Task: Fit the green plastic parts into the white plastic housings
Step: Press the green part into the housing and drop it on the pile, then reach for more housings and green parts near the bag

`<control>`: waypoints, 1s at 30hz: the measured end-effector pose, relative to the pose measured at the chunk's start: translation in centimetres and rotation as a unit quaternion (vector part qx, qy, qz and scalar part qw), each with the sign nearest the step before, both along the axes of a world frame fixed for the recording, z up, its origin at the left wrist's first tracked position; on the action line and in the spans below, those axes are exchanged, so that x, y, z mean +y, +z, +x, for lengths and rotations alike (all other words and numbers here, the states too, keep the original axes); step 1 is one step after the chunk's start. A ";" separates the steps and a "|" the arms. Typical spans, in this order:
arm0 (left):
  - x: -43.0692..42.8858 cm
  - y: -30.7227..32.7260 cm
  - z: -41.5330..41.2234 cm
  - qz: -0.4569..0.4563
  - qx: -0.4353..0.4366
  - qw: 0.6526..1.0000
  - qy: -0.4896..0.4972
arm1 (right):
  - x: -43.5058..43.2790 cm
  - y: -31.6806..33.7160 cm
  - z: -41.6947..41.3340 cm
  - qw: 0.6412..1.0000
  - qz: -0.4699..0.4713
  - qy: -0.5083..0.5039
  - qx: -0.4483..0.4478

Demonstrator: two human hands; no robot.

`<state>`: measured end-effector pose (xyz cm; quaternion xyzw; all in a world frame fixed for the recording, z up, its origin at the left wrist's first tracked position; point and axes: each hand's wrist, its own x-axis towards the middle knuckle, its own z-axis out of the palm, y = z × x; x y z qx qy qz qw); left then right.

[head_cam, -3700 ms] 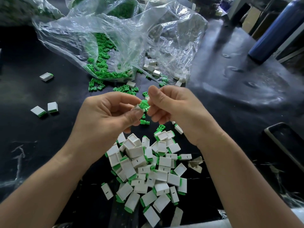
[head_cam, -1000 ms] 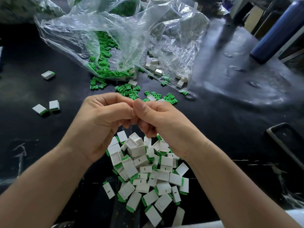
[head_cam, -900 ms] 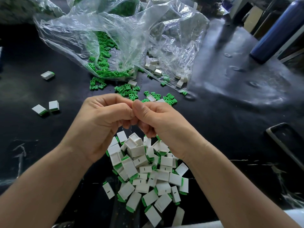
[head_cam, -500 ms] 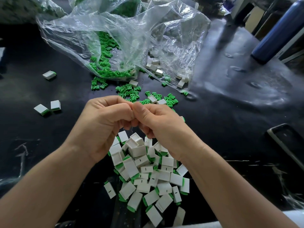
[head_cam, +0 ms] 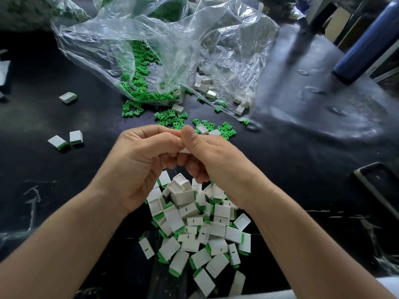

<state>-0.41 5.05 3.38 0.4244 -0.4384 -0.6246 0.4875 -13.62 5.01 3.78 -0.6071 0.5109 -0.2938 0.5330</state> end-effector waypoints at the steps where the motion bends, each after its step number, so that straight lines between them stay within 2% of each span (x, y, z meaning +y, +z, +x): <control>1: 0.0 0.0 0.0 -0.004 0.001 1.000 -0.006 | -0.1 0.1 -0.2 1.000 0.005 0.005 -0.007; 5: 0.0 0.0 0.2 -0.011 -0.001 0.999 -0.037 | -0.4 0.6 -0.8 0.999 0.018 0.011 -0.025; 8: 0.2 0.1 0.1 -0.008 -0.001 0.999 -0.033 | -0.9 0.8 -1.6 0.999 0.024 0.020 0.017; 10: 0.3 0.3 0.1 -0.017 -0.026 0.999 -0.042 | -1.6 0.7 -2.7 0.998 0.004 -0.043 0.042; 13: 0.8 0.7 0.0 -0.047 -0.097 0.987 -0.121 | -2.9 -0.5 -4.6 0.966 -0.101 -0.171 0.165; 16: 1.4 0.8 -0.5 -0.050 -0.147 0.969 -0.193 | -3.6 -1.9 -4.9 0.926 -0.169 -0.197 0.273; 19: 1.3 0.7 -0.5 -0.048 -0.169 0.968 -0.179 | -4.1 -3.0 -4.4 0.908 -0.200 -0.154 0.334; 23: 1.0 0.6 -0.3 -0.042 -0.147 0.978 -0.140 | -4.4 -4.0 -4.1 0.891 -0.213 -0.113 0.385; 27: 1.0 0.7 -0.5 -0.034 -0.139 0.983 -0.117 | -4.6 -4.2 -4.2 0.882 -0.236 -0.129 0.387; 30: 0.6 0.4 -0.3 -0.011 -0.130 0.990 -0.048 | -4.5 -4.0 -4.4 0.880 -0.252 -0.130 0.380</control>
